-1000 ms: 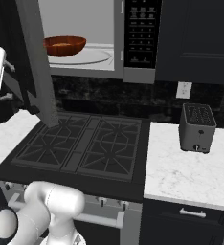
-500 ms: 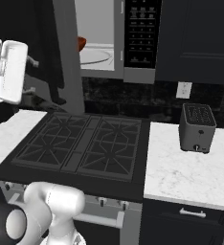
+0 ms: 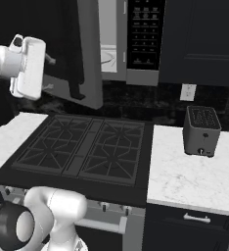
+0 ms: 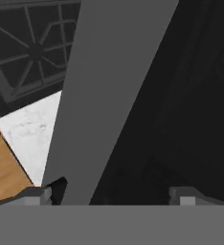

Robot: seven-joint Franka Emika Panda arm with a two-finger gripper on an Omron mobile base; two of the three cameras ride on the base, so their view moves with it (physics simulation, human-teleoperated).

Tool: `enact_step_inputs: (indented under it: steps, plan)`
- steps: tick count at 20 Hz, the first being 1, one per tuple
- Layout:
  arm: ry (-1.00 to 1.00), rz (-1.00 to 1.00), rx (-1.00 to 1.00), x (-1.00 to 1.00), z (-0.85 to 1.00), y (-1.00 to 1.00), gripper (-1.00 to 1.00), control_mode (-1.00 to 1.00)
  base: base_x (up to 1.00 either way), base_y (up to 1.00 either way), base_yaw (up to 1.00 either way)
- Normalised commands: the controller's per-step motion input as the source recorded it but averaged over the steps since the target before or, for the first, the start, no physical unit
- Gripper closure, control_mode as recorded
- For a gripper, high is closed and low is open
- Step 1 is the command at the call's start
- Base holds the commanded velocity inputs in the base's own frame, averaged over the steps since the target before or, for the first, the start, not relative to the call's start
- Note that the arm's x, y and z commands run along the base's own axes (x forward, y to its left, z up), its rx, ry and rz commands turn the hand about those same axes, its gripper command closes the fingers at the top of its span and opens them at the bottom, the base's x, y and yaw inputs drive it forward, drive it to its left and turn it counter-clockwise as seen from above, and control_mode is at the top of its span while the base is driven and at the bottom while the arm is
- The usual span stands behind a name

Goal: Open the microwave, place the bowl with waffle inside the microwave, then close the microwave door and turn it on.

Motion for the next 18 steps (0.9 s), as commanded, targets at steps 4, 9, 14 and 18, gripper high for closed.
enact_step_inputs:
  steps: [4, 9, 14, 18]
  plan:
    - [-0.04, 0.19, 0.14, 0.6, 0.0, -0.35, -1.0, -1.0, 0.0, 0.0, 0.0]
    - [-0.06, 0.21, 0.16, 0.8, -0.03, -0.32, -1.0, -1.0, 0.0, 0.0, 0.0]
    - [-0.11, 0.24, 0.16, 0.92, -0.09, -0.25, -1.0, -1.0, 0.0, 0.0, 0.0]
    - [-0.13, 0.26, 0.16, 0.87, -0.05, -0.2, -1.0, -1.0, 0.0, 0.0, 0.0]
